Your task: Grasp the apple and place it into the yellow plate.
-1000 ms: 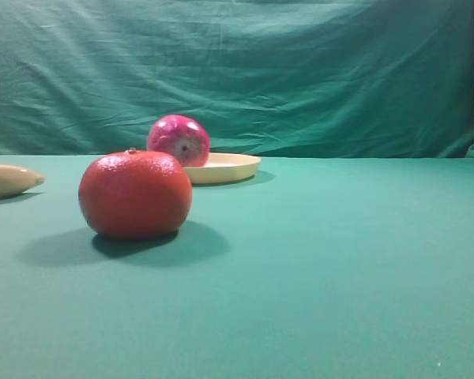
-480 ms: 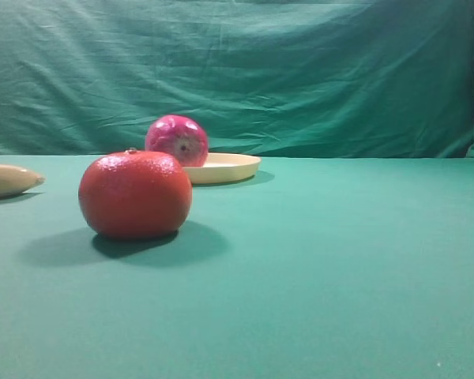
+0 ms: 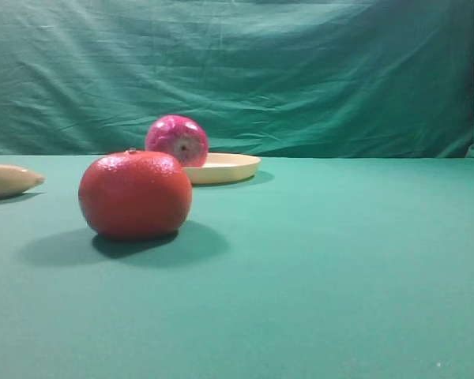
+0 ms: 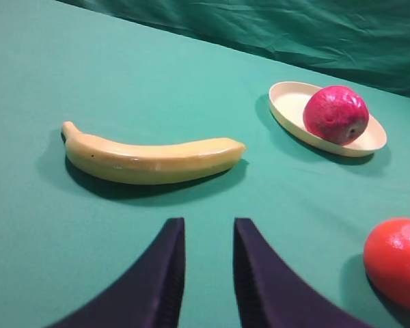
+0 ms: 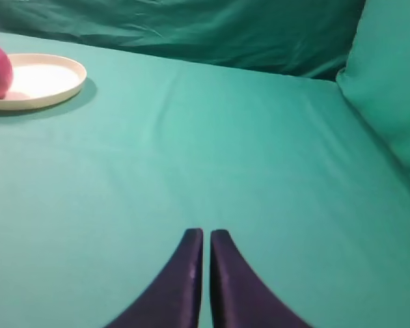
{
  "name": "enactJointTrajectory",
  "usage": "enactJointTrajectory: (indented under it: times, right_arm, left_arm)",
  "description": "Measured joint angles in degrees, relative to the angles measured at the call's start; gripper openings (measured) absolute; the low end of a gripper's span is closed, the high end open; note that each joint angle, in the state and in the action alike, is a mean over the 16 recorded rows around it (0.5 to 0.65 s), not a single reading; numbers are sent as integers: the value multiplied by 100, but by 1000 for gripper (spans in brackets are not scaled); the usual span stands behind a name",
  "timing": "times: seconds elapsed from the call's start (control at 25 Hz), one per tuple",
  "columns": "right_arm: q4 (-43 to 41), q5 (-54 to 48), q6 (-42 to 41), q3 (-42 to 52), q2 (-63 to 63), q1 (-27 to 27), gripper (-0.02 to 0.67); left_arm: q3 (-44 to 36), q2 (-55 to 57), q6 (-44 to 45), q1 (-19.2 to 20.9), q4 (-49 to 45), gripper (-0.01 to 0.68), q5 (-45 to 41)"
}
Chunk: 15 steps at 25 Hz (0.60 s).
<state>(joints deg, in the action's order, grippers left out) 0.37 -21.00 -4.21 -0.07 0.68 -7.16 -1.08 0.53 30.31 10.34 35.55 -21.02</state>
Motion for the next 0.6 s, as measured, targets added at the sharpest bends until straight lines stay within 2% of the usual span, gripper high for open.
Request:
enactJointTrajectory:
  times: [0.6]
  right_arm:
    - [87, -51, -13, 159, 0, 124, 0]
  left_arm:
    - [0, 0, 0, 0, 0, 157, 0]
